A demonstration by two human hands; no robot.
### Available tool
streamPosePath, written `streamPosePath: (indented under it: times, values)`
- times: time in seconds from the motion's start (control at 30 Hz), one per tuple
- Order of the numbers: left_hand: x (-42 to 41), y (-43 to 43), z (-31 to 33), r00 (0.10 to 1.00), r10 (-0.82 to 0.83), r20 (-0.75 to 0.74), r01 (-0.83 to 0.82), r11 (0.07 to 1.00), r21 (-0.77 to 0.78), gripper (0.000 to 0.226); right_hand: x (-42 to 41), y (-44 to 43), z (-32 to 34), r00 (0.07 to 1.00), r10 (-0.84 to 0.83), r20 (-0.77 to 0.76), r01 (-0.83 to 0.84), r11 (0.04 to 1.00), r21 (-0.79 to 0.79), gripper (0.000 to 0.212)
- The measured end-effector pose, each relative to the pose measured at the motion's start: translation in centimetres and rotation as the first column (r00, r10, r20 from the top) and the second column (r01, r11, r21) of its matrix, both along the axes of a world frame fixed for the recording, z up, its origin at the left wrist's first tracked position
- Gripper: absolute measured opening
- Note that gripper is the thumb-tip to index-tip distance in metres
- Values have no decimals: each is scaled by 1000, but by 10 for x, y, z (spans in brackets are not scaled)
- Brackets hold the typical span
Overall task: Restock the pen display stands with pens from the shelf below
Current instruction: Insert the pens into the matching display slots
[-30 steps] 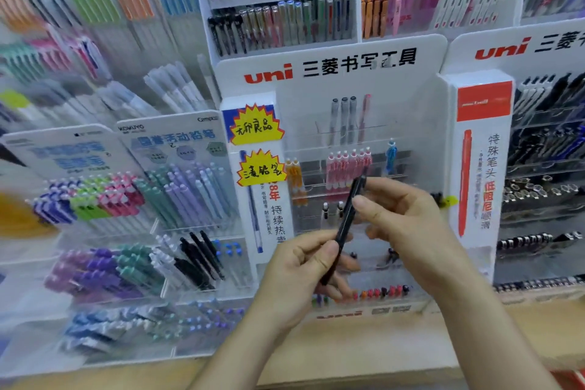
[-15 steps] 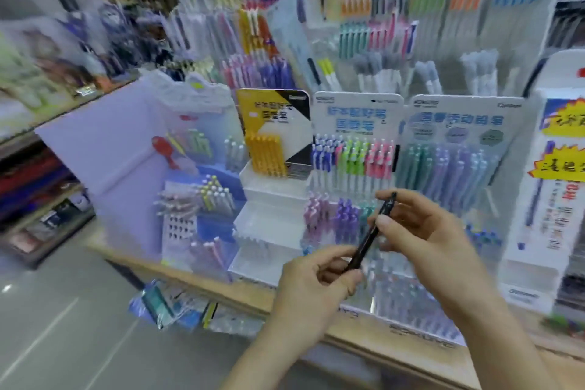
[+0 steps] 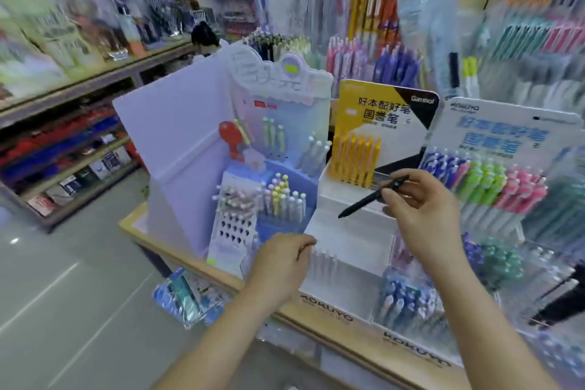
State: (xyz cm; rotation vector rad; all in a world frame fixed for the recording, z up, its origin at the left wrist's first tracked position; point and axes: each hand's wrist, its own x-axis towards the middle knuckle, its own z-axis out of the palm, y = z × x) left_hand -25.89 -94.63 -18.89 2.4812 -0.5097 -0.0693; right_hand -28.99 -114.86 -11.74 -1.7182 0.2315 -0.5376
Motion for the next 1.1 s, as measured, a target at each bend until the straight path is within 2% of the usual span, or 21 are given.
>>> streamPosePath:
  times: [0.07, 0.3, 0.4, 0.5, 0.57, 0.67, 0.7, 0.77, 0.87, 0.93, 1.0, 1.1]
  values:
    - [28, 0, -14, 998, -63, 19, 59, 989, 133, 35, 25, 5, -19, 999, -32, -11, 32, 999, -5, 21]
    - [78, 2, -47, 961, -273, -49, 272, 891, 364, 25, 76, 29, -75, 988, -110, -109, 96, 987, -131, 21]
    - [90, 6, -55, 937, -342, -73, 346, 876, 335, 33, 87, 37, -85, 984, -125, -130, 95, 971, -218, 27]
    - [95, 11, -59, 917, -394, -52, 392, 874, 286, 33, 92, 43, -89, 978, -140, -155, 79, 935, -346, 22]
    - [98, 13, -56, 910, -412, 41, 399, 898, 184, 30, 95, 47, -92, 970, -164, -179, 66, 889, -453, 24]
    - [112, 10, -35, 892, -339, 299, 376, 924, -73, 25, 101, 55, -95, 970, -176, -166, 54, 826, -561, 31]
    - [119, 8, -23, 894, -313, 321, 375, 914, -153, 24, 102, 58, -96, 968, -186, -170, 51, 805, -591, 33]
    - [136, 3, 4, 908, -295, 298, 364, 907, -211, 25, 104, 64, -96, 949, -226, -218, 52, 799, -600, 36]
    - [162, -14, 26, 909, -394, 138, 400, 916, -18, 28, 106, 74, -94, 912, -281, -299, 93, 851, -517, 35]
    - [172, -24, 26, 878, -476, 59, 466, 876, 129, 27, 108, 78, -94, 902, -311, -299, 129, 856, -501, 31]
    - [178, -28, 22, 861, -508, 39, 497, 855, 149, 22, 110, 81, -94, 895, -323, -308, 143, 860, -489, 27]
    - [184, -27, 17, 876, -481, 19, 479, 875, 71, 19, 109, 83, -96, 891, -322, -319, 140, 865, -482, 25]
